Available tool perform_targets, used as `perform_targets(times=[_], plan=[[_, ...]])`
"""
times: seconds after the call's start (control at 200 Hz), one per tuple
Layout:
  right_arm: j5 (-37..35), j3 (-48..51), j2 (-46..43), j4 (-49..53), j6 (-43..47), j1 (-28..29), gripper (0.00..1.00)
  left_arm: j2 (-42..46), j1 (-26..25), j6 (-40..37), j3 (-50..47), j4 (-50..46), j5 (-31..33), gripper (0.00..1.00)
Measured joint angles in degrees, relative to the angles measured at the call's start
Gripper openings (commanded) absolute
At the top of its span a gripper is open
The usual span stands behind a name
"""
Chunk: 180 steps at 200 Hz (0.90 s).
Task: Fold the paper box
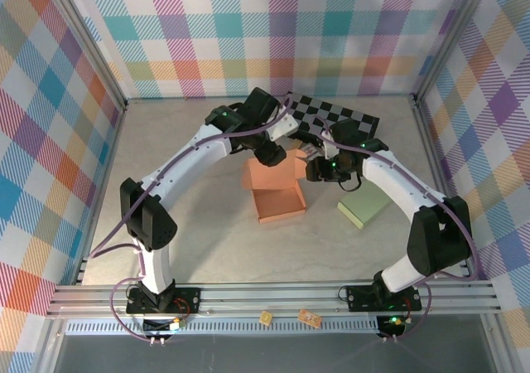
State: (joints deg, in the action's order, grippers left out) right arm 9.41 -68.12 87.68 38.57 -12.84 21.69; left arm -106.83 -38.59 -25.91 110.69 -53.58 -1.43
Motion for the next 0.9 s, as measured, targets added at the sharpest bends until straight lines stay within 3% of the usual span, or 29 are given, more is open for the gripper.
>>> perform_targets(times=[0.18,0.405,0.595,0.9], plan=[[-0.44,-0.02,-0.20,-0.42,1.05,0.00,0.54,4.68,3.58,12.04,-1.66,-0.37,-1.57,0.69],[-0.35,-1.11,-0.20,-0.37,1.29,0.00,0.55,16.63,7.61,23.02,-22.10,-3.17,-4.85,0.69],[-0.33,-1.38,-0.13,-0.37,1.31,0.00,0.54,15.63,7.67,28.26,-31.52,0.61,-6.69,0.67],[-0.39,-2.29,1.81,0.02,1.38,0.00,0.54,14.03,7.65,30.25,-34.77,9.20,-5.60,0.60]])
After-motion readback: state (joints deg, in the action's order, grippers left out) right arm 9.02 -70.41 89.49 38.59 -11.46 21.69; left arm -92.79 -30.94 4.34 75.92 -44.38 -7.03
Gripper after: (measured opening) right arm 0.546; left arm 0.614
